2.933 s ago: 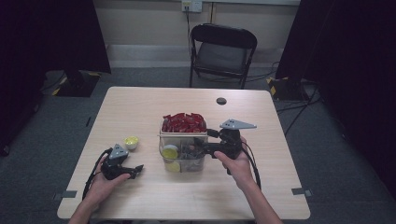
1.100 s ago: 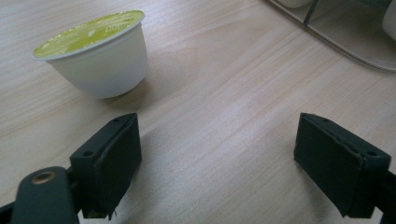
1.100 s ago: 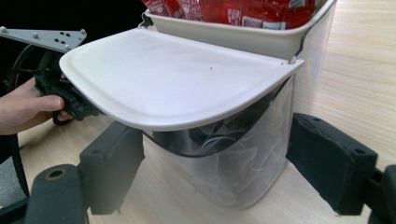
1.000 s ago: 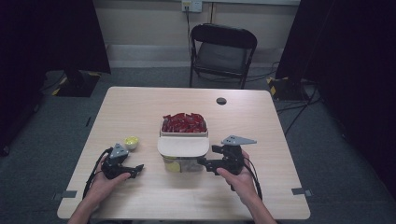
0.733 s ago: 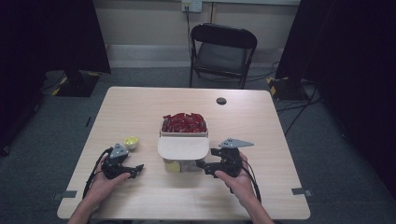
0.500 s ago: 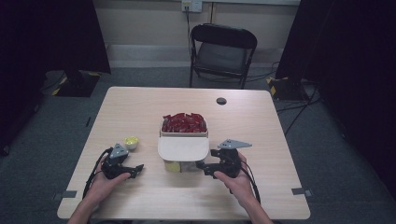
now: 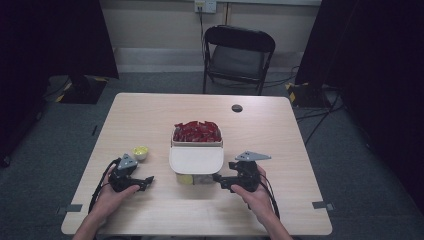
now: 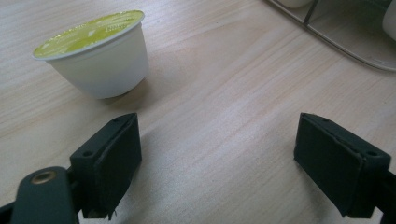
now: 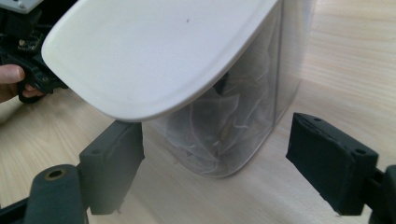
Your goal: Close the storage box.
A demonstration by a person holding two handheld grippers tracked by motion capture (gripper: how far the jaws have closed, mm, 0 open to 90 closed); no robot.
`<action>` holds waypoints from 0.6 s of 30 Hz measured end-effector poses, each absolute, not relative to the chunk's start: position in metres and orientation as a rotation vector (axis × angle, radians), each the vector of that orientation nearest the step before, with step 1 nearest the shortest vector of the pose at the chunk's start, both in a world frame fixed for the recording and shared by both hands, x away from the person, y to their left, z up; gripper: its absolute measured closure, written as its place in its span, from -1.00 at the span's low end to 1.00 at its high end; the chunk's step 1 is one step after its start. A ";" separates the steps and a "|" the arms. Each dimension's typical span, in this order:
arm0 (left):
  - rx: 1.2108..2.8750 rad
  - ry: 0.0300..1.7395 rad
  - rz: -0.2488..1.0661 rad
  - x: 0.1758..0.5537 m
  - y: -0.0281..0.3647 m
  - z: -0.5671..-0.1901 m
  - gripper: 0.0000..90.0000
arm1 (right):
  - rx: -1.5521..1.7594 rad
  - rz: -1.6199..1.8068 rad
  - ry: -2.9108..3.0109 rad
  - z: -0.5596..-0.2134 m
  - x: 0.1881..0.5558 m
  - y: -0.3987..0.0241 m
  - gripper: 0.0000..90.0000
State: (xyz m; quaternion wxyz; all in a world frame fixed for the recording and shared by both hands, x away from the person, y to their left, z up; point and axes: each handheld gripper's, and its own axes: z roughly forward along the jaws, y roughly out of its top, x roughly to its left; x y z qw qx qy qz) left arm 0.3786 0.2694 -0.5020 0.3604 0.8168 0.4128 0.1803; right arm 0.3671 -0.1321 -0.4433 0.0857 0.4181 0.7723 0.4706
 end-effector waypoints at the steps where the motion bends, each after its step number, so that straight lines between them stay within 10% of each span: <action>1: 2.105 1.064 0.465 0.379 0.269 -0.502 -0.68 | 1.242 1.397 2.305 -0.442 0.367 -0.133 -0.60; 18: 2.101 1.073 0.469 0.379 0.269 -0.502 -0.68 | 1.429 1.324 2.183 -0.449 0.376 -0.191 -0.68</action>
